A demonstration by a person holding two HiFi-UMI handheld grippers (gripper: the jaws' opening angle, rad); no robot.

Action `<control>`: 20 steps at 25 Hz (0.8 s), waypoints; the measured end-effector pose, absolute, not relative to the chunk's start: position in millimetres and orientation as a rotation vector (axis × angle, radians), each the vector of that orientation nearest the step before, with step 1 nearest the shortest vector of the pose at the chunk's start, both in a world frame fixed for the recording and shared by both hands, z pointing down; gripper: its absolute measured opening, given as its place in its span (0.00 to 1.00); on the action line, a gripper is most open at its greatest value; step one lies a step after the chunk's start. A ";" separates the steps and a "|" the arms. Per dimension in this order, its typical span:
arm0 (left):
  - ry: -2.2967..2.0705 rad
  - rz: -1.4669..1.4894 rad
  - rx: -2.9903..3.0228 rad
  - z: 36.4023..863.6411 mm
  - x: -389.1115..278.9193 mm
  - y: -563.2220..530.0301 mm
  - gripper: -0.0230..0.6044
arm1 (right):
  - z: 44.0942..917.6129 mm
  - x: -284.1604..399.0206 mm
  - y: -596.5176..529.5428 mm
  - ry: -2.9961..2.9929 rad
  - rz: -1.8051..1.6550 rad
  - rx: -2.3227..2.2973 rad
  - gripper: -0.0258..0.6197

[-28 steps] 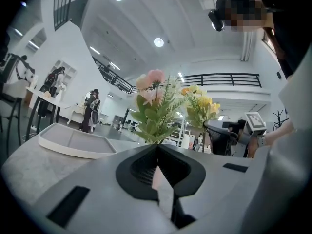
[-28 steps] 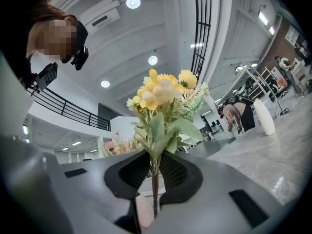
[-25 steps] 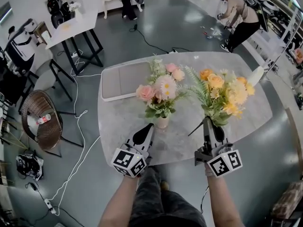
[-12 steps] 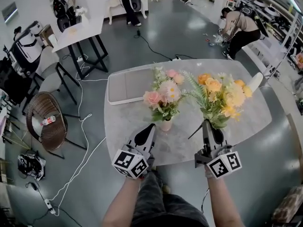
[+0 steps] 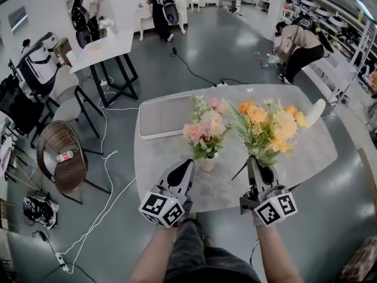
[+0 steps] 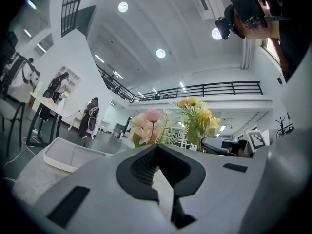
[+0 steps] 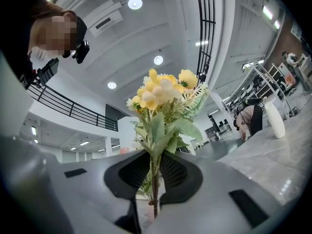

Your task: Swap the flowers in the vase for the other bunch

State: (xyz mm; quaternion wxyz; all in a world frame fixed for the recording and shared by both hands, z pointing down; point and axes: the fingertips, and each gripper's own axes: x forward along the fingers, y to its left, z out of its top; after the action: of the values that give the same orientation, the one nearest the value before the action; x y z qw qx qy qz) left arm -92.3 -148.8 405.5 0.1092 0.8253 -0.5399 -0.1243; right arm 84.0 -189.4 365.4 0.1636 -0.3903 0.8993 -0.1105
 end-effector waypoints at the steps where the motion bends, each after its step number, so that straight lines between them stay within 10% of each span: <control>1: -1.588 -0.367 2.427 403.8 -91.7 -148.8 0.06 | 364.7 83.8 -189.1 2.566 -0.314 -1.110 0.15; 20: -1.613 -0.438 2.419 361.4 -81.9 -145.4 0.06 | 343.9 77.4 -172.3 2.611 -0.293 -1.053 0.15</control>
State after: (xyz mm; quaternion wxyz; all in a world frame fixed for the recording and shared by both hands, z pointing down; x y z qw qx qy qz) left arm -81.9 -145.4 361.4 0.1004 0.8187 -0.5457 -0.1481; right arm 77.4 -172.3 343.9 0.1548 -0.3674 0.9114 -0.1022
